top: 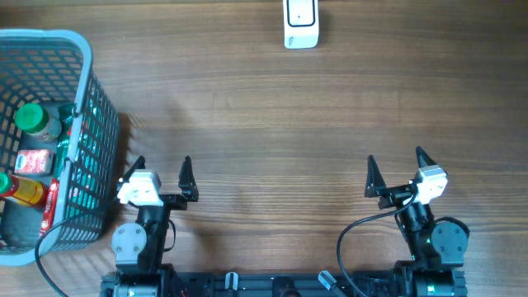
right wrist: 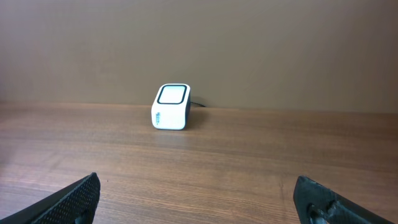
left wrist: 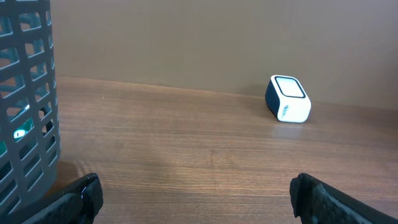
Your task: Scan the item barcode
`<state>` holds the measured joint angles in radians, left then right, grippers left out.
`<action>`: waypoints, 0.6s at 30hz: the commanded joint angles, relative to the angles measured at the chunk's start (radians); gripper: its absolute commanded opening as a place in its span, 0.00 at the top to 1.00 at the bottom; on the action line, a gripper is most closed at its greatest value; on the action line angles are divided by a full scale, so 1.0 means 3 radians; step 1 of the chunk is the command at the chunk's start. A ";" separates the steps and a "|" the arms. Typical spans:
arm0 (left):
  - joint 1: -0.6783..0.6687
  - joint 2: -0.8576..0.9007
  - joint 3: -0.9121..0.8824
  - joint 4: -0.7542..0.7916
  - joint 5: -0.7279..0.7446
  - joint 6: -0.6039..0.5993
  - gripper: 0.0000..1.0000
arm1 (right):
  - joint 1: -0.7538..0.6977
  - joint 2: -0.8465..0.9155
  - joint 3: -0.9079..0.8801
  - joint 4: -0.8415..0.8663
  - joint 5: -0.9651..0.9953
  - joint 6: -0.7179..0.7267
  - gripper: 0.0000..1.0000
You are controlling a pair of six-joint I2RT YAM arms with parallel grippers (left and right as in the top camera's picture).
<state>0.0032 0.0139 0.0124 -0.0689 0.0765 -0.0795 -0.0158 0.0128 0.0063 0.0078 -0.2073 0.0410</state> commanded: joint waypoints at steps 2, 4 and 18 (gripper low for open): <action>0.0031 0.0001 -0.0022 -0.0011 -0.0033 0.0067 0.00 | 0.0018 0.0004 -0.0004 0.0019 0.0041 0.0045 0.00; 0.0031 0.0001 -0.0022 -0.0011 -0.0033 0.0067 0.00 | 0.0018 0.0004 -0.0004 0.0019 0.0041 0.0046 0.00; 0.0031 0.0001 -0.0022 -0.0009 -0.0008 0.0066 0.00 | 0.0018 0.0004 -0.0004 0.0019 0.0041 0.0046 0.00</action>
<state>0.0032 0.0139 0.0124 -0.0685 0.0769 -0.0795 -0.0158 0.0128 0.0063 0.0078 -0.2073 0.0410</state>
